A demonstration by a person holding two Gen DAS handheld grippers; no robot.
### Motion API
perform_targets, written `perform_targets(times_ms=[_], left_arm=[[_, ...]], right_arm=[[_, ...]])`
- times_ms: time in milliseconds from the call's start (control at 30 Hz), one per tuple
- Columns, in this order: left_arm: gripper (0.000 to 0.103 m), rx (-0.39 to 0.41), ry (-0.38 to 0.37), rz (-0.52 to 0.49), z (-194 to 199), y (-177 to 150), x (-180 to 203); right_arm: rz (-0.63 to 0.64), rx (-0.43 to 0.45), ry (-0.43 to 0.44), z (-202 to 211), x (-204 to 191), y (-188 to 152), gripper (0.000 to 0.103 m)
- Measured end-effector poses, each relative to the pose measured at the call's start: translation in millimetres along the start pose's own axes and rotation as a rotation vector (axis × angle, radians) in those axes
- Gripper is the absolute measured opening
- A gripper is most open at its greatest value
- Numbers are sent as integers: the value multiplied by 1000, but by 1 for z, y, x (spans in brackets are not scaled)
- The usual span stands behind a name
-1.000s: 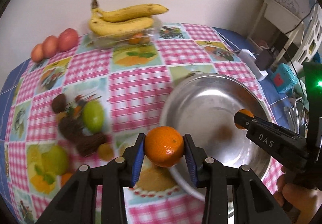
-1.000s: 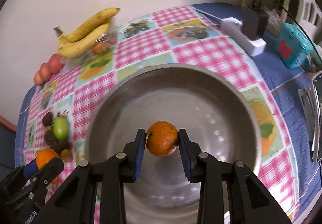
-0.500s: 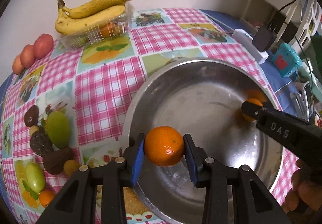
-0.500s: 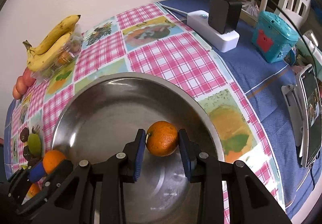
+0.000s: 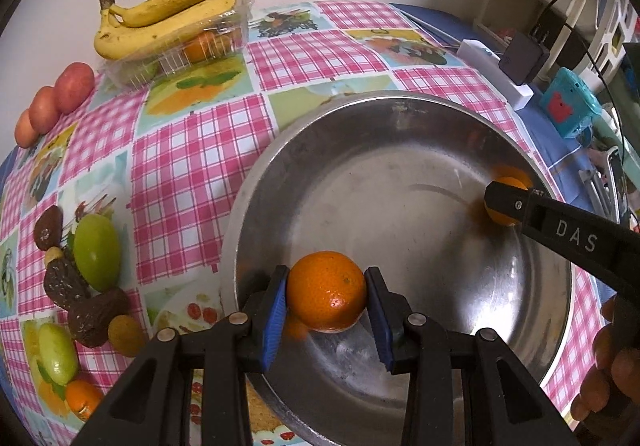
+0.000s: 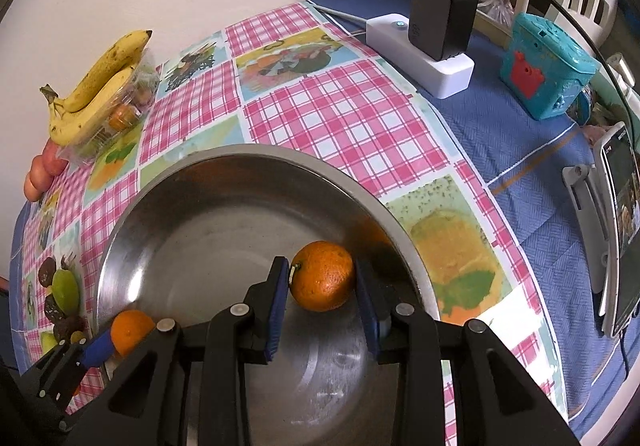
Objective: Organize fruits
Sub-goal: 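Carry both held tangerines over the steel plate with both tools, then lower the tangerines into the steel plate and open both tools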
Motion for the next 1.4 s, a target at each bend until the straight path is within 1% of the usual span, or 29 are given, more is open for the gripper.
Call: perform_targets(times_ms=[167,367,567,667,767,933,1100,1133,1200,1267,1300,1333,1367,1400], left_arm=[[43,-11,-18,6,1,-1,1],[52,13,-28,26,13,2,-3],[54,33,-44,38,24,6,-7],[54,45,-45,58,31,8,-12],[55,56,-33,91,36,11,-22],[55,71,1,165,43,14,-48],[64,74,49,231,46,13,-71],[65,69,62,247,45,12,-77],[70,62,83,272,44,10,-86],[74,55,116,299,44,7,-96],[79,50,137,313,44,6,-102],[81,46,157,325,44,4,-106],[85,43,180,338,45,2,-112],[89,42,198,349,45,1,-117]], right_arm=[[-5,-1,-2,1,2,0,35],[-12,-3,-3,3,3,0,36],[-3,-9,-17,3,4,0,36],[1,-11,-16,4,4,0,39],[11,-6,-23,7,4,1,42],[15,11,-33,14,5,3,42],[25,23,-44,20,5,4,43],[27,21,-44,21,4,4,44],[31,25,-43,24,3,4,56],[38,30,-44,26,1,4,58],[42,31,-47,27,0,5,60],[48,32,-54,28,-1,5,62],[53,35,-60,29,-2,5,68],[56,36,-61,29,-2,5,71]])
Point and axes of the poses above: each gripper's, at about its wrist camera, not at the fingertips, and z roughly against the way its jaws point, x to its right, y to its top, the point moved 6 cm from there along -z, roughly the way its jaws point, and after that the axes turned 7 degrees about y, right-handed, at the moved point
